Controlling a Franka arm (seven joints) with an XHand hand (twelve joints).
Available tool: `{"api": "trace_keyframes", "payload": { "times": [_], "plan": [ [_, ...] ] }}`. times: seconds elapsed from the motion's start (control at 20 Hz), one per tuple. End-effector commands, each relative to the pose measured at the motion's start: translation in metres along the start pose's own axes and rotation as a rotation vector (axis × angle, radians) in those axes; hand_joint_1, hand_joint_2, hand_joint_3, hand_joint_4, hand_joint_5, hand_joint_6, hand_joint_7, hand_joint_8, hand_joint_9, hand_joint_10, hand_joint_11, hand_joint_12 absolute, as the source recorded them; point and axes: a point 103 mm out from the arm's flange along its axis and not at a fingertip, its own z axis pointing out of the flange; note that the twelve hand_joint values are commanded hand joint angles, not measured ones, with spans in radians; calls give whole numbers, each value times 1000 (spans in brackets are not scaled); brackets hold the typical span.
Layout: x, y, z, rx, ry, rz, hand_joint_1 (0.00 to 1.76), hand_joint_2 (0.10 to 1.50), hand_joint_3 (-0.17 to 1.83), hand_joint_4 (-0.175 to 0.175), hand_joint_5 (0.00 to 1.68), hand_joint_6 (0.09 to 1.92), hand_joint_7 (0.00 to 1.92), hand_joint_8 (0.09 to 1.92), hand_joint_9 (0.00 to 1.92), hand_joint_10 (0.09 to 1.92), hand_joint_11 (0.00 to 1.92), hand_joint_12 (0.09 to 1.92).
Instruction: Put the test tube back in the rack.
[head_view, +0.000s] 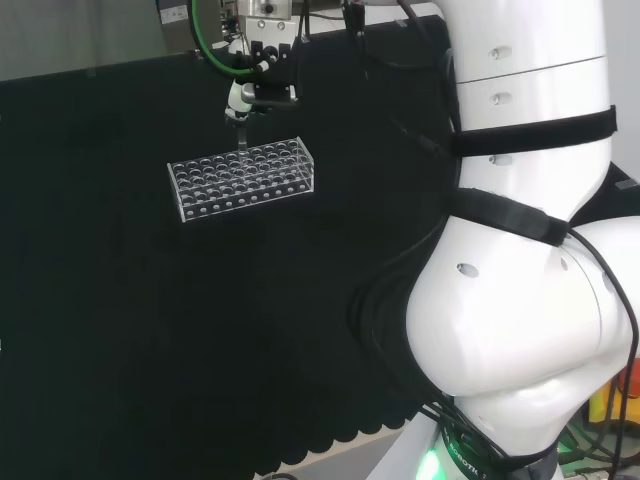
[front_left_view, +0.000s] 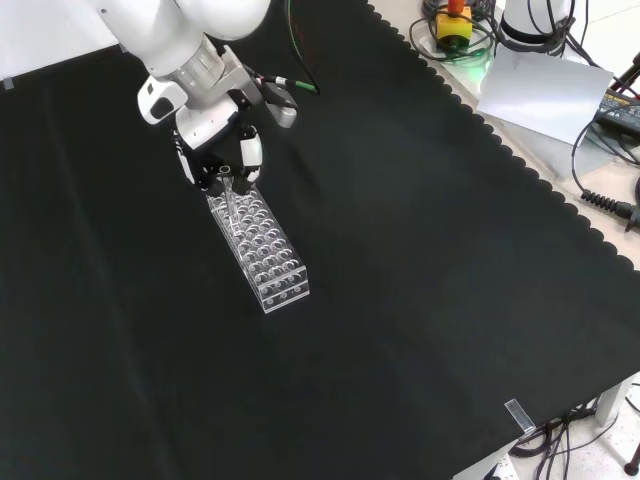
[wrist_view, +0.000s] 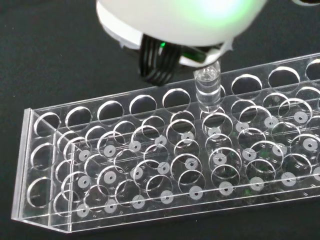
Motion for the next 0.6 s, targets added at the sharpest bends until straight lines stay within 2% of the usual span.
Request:
{"api": "trace_keyframes", "payload": {
  "times": [0.05, 0.4, 0.6],
  "plan": [
    [2, 3, 3, 6, -17, 4, 1220, 648, 659, -175, 1304, 602, 1659, 636, 1576, 628, 1039, 1105],
    [-5, 16, 3, 39, -12, 9, 1221, 648, 658, -175, 1305, 601, 1660, 634, 1576, 629, 1039, 1105],
    [-8, 21, 9, 32, -26, 10, 1221, 648, 658, -175, 1305, 600, 1661, 634, 1576, 629, 1039, 1105]
  ]
}}
